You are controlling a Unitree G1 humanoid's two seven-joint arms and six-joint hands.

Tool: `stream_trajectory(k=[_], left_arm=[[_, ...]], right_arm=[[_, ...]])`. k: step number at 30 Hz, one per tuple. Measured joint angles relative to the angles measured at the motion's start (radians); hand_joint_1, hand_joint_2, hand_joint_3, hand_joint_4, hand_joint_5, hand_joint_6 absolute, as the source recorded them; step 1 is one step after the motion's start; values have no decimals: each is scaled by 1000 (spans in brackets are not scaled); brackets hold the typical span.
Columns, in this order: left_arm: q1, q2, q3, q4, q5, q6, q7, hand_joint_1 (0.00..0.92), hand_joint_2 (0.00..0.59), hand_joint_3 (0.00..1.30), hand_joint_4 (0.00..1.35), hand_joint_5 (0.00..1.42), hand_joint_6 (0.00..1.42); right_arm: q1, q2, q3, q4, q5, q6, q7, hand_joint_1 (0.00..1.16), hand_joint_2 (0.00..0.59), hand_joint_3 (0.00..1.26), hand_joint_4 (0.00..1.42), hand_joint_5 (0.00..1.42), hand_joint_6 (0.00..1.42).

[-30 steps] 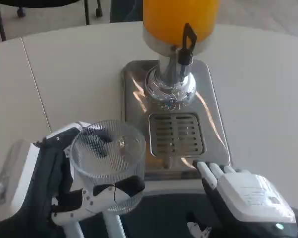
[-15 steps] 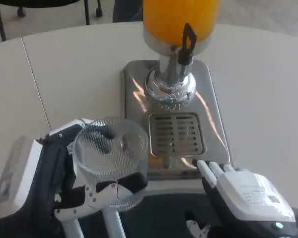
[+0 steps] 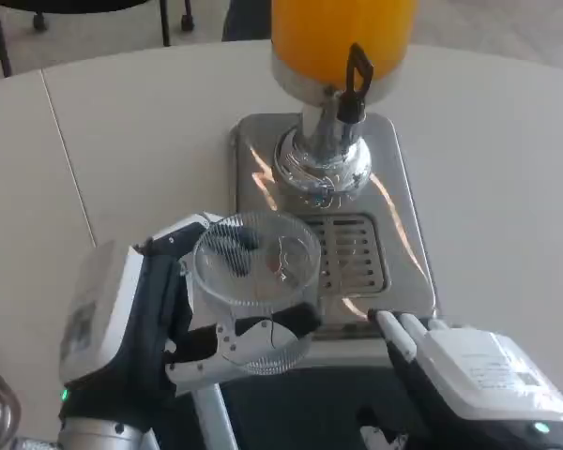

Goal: Grasp the cup under the faucet to collect the drink, then remove the cup.

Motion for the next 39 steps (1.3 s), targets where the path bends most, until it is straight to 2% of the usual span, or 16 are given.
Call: stream_trajectory(k=[6,10,21,30,39], left_arm=[[-56,-14,-21,79,30,0,54,549,0,1000,1197,1390,1424],[-122,-35,-49,161,42,4,93,549,0,1000,1197,1390,1424],[-217,-82,-133,312,83,22,171,549,0,988,1197,1390,1424],[-310,-122,-181,425,120,63,265,549,3,987,1197,1390,1424],[-416,-128,-212,590,122,85,339,549,3,987,1197,1390,1424]], right_arm=[[11,21,-5,-33,-32,-14,36,422,518,0,0,0,0],[7,28,-19,-40,-40,-26,85,422,518,0,0,0,0],[5,30,-84,-77,-42,-44,151,421,521,0,0,0,0],[0,26,-131,-97,-20,-57,198,420,521,0,0,0,0],[-24,18,-175,-101,19,-62,214,420,518,0,0,0,0]])
